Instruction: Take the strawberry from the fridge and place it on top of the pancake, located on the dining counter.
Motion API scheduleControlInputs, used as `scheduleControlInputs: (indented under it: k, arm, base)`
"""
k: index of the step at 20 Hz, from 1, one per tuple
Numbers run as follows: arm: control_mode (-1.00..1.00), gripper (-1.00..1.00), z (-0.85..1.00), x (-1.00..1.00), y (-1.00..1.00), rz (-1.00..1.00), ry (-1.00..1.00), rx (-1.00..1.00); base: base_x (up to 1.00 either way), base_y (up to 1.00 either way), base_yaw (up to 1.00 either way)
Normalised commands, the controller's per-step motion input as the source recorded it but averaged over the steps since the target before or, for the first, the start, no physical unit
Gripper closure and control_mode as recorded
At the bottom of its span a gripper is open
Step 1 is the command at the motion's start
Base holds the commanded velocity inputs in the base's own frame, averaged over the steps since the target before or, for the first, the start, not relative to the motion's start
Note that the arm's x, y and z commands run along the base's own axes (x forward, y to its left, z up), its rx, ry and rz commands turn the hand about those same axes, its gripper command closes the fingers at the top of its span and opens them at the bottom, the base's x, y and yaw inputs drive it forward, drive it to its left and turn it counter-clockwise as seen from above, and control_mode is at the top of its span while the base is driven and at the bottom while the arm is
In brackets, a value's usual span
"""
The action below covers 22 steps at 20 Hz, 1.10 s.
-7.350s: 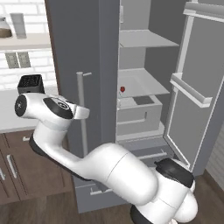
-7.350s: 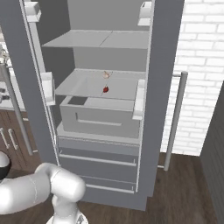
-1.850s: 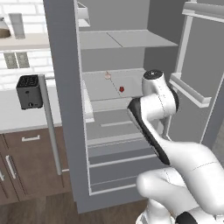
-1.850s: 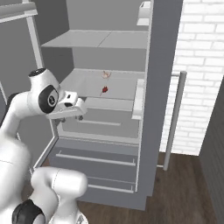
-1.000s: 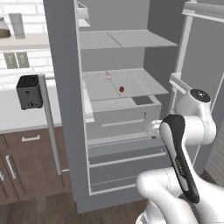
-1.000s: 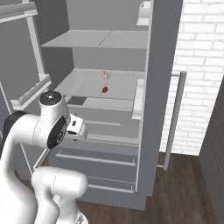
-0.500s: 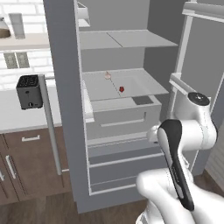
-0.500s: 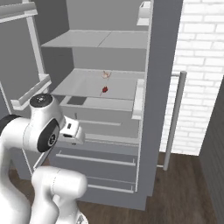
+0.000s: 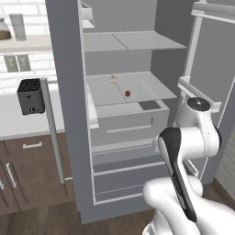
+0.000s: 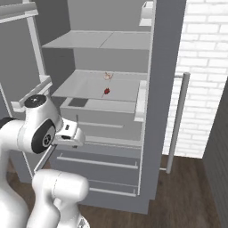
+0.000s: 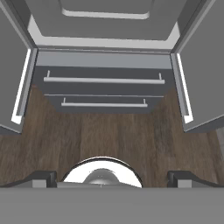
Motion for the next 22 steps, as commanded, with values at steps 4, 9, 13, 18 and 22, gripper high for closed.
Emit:
scheduleControlInputs:
  k: [4, 9, 13, 18, 22]
  arm:
    - [-1.00, -1.00, 0.00, 0.00, 0.00, 0.00, 0.00, 0.00]
    - [-1.00, -1.00, 0.00, 0.00, 0.00, 0.00, 0.00, 0.00]
    - [1.00, -1.00, 0.00, 0.04, 0.00, 0.00, 0.00, 0.00]
    - [1.00, -1.00, 0.00, 0.00, 0.00, 0.00, 0.00, 0.00]
    - [1.00, -1.00, 0.00, 0.00, 0.00, 0.00, 0.00, 0.00]
  base:
    - [0.00, 0.00, 0.00]
    - [0.00, 0.00, 0.00]
    - [0.17, 0.00, 0.00]
    - [0.56, 0.00, 0.00]
    - [0.59, 0.00, 0.00]
